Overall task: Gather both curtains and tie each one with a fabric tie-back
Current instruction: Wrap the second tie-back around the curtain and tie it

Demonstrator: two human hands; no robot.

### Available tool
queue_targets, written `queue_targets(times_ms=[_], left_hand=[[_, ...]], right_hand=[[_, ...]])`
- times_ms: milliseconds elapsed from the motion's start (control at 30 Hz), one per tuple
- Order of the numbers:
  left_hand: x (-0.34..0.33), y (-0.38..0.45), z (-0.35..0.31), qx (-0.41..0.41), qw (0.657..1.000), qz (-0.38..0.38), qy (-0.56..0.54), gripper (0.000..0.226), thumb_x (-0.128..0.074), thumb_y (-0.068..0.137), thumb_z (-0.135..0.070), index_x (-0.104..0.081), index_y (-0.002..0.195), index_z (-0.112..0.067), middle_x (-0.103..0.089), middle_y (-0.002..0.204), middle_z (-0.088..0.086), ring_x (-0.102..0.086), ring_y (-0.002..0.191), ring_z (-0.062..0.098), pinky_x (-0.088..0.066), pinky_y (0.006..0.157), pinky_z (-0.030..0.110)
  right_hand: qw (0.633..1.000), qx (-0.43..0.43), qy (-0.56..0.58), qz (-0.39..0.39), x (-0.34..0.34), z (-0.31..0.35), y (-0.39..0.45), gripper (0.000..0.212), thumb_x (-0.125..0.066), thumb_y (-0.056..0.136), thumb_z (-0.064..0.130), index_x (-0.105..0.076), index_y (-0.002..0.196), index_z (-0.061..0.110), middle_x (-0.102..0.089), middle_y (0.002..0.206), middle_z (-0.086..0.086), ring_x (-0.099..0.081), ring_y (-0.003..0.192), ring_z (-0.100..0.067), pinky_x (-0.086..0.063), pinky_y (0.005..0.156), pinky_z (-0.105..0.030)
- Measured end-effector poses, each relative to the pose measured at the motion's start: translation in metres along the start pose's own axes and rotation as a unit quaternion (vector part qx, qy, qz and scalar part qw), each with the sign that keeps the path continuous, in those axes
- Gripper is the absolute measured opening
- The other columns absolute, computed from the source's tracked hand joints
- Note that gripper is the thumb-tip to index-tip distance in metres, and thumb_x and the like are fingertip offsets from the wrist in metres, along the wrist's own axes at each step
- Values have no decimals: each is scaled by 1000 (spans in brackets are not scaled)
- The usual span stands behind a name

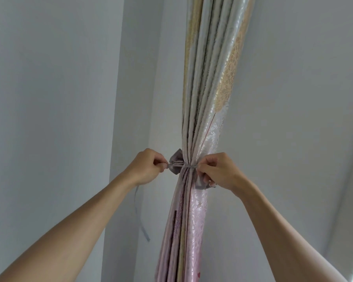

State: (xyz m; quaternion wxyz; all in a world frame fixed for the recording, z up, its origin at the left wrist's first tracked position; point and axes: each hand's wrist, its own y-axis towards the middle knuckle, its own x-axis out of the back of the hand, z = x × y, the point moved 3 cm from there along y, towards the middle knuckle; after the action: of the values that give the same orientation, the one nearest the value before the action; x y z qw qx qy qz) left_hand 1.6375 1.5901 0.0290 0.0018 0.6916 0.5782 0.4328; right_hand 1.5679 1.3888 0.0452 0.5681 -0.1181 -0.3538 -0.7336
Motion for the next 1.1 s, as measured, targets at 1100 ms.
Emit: queue_targets(times_ms=[1100], left_hand=[[-14,16,-41,7,962,130,-239,23,-56,94,-9,-67,80,6,-67,63,8,-48,49,16,-36,53,31]], right_hand=[[977,173,-121,-1,-1,35,17,12,-69,79,4,-66,73,14,-62,63,6,-53,55,-3,-45,55,-16]])
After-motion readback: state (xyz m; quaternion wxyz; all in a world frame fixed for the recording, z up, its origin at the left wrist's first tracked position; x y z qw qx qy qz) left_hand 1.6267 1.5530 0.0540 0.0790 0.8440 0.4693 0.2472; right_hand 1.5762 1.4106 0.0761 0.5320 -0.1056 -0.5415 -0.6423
